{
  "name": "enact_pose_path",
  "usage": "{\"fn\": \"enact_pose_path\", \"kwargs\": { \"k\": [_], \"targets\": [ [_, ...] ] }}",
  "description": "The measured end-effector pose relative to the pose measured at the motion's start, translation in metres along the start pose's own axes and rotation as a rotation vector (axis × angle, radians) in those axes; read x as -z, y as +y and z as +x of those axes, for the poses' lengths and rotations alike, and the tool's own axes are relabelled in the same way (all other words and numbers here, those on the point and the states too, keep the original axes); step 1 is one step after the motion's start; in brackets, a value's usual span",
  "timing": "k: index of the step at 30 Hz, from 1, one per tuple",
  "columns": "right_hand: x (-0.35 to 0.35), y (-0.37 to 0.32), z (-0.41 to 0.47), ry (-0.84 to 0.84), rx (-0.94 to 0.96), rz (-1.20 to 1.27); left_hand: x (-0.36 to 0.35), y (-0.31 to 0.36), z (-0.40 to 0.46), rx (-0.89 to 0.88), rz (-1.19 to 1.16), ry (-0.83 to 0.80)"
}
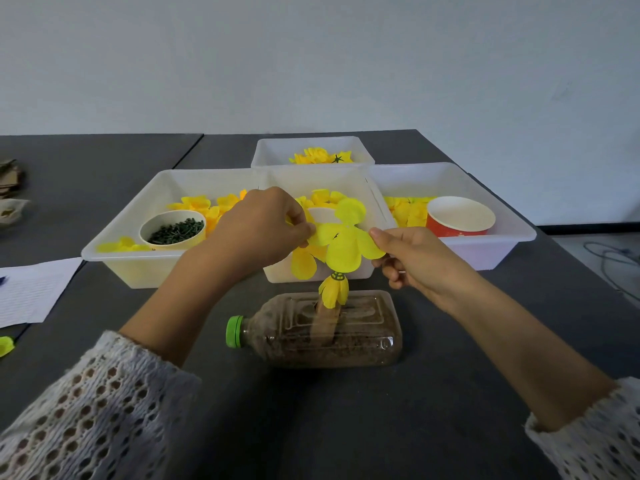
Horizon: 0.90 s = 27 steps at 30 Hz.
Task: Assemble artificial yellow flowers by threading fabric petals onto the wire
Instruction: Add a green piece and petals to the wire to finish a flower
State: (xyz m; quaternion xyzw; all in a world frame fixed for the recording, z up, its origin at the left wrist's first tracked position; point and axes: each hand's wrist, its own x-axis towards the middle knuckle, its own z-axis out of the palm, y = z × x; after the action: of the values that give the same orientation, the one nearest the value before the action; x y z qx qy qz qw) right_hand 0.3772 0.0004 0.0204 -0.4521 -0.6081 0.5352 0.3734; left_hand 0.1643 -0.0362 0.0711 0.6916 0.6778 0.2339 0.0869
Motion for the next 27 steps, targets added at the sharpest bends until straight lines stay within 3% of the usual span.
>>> {"fn": "enact_pose_path", "kwargs": {
  "k": [12,18,23,27],
  "targets": [
    [-0.001,0.016,0.007,-0.018,0.02,-0.038,-0.008,0.006,-0.006,0.039,0.079,0.036],
    [-0.002,0.031,-0.001,-0.089,-0.02,-0.255,-0.023,-0.006,-0.02,0.011,0.296,0.02],
    [-0.006,0.037,-0.004,0.006,0.13,-0.619,-0.04,-0.007,-0.032,-0.016,0.326,-0.024],
    [-0.008,0.032,-0.013,0.073,0.167,-0.654,-0.023,-0.014,-0.035,0.036,0.266,-0.013]
  ]
}}
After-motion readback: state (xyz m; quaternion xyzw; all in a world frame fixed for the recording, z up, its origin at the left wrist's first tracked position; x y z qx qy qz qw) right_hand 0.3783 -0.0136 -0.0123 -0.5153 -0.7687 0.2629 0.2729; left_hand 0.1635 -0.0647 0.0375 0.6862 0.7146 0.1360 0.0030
